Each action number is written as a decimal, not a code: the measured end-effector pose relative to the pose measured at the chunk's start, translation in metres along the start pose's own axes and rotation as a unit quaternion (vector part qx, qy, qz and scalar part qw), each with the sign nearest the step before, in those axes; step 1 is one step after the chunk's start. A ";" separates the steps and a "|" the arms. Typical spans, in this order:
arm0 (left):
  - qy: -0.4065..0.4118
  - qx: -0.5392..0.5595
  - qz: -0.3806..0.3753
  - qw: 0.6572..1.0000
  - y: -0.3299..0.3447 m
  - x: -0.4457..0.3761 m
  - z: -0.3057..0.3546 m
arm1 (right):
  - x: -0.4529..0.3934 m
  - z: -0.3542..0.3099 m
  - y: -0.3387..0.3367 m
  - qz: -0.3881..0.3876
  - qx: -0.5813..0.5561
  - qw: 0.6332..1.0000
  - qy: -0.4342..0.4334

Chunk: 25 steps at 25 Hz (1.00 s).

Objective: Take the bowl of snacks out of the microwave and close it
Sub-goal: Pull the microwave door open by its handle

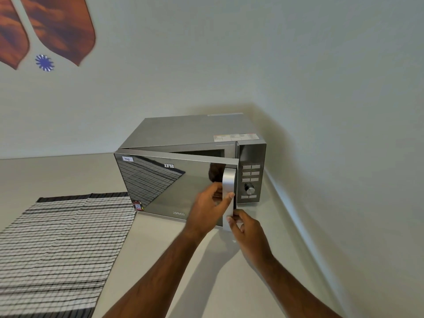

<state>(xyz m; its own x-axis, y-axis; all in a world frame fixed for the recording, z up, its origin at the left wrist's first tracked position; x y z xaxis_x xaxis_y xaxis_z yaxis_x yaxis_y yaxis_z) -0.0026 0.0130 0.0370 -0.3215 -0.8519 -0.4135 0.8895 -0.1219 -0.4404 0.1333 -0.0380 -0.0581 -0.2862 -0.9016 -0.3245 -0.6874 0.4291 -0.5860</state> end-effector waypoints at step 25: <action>0.074 0.056 0.195 0.976 -0.171 0.177 0.015 | 0.137 -0.122 0.055 -0.068 -0.005 0.926 -0.370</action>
<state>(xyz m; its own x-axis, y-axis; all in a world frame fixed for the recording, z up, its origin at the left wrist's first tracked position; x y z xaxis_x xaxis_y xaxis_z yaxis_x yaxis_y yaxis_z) -0.2070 -0.1244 0.0511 0.0138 -0.7630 -0.6463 0.9809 0.1357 -0.1393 -0.0253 -0.1449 -0.0440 0.3380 -0.6603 -0.6706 -0.6912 0.3094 -0.6530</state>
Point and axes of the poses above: each hand's wrist, its own x-axis away from the middle knuckle, its own y-axis out of the palm, z = x × y, the point moved 9 cm from there along -x, towards the middle knuckle, and after that the axes turned 4 degrees about x, right-handed, at the moved point
